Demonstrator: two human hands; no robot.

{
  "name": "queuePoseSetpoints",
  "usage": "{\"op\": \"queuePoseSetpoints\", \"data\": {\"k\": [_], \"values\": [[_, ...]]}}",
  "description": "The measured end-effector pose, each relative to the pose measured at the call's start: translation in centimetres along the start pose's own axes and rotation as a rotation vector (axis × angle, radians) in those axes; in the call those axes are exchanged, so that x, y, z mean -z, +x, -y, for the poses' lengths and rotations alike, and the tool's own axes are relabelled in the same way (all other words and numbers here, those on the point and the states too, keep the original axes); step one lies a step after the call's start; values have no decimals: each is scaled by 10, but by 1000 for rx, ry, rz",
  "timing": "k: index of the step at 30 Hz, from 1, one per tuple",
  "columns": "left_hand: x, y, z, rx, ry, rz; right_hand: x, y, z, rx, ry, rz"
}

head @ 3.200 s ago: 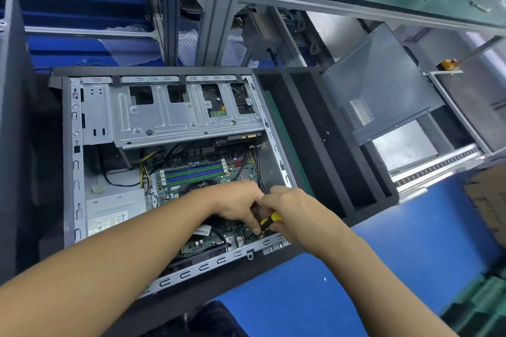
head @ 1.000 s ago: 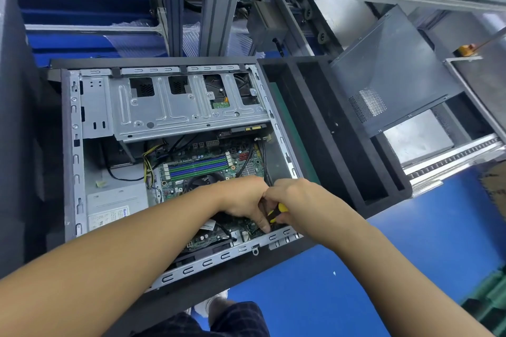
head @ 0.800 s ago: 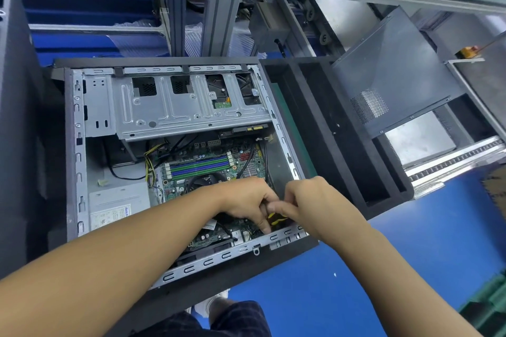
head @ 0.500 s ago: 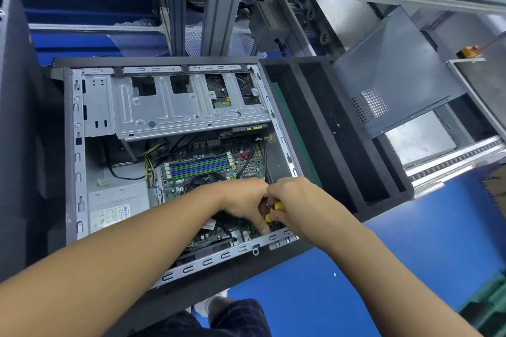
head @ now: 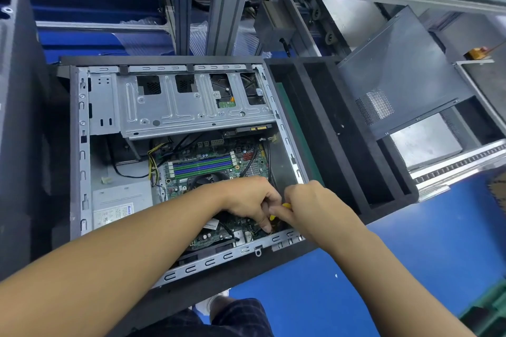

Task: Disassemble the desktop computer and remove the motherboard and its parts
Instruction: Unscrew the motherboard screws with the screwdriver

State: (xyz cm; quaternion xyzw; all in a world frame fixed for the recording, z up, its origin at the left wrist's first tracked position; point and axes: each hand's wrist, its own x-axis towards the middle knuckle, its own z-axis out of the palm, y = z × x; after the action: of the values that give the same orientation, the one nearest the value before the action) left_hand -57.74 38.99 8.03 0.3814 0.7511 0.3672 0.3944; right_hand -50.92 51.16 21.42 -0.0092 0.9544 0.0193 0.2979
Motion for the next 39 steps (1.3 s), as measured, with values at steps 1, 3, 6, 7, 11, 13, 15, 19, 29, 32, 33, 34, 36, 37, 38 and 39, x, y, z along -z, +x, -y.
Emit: {"op": "queuePoseSetpoints", "data": {"k": [1,3,6,7,11,13,15,19,29,32,33,34,36,37,38,39], "values": [[0,0,0,3,7,-2,0,1,2,18,-12,-13],[-1,1,-2,7,33,2,2,1,6,92,-22,-4],[3,-1,-5,3,43,41,2,6,5,196,-74,46],[5,-2,-5,4,16,55,1,7,5,226,-129,58],[9,-2,-3,17,-44,57,2,10,0,316,-205,90],[7,-1,-3,1,-16,39,1,5,-3,359,-138,81],[4,0,-2,-7,-10,31,1,0,-6,351,-30,73],[0,-2,-2,-20,-3,35,4,-6,-7,200,167,-1],[7,-2,-2,2,-45,44,6,-1,-1,299,-94,34],[6,-1,-2,-4,-9,40,5,0,-4,338,-51,60],[5,-2,-2,-7,-2,37,5,-1,-5,336,-14,72],[4,-2,-3,-11,4,32,6,-1,-6,326,33,76],[2,-1,-2,-23,26,15,8,-2,-8,267,152,43],[1,-1,-2,-25,36,5,8,-3,-8,215,191,19],[0,0,-2,-21,49,-3,8,-2,-8,164,189,-1],[-1,0,-2,-16,59,-5,6,-2,-6,131,162,-16]]}}
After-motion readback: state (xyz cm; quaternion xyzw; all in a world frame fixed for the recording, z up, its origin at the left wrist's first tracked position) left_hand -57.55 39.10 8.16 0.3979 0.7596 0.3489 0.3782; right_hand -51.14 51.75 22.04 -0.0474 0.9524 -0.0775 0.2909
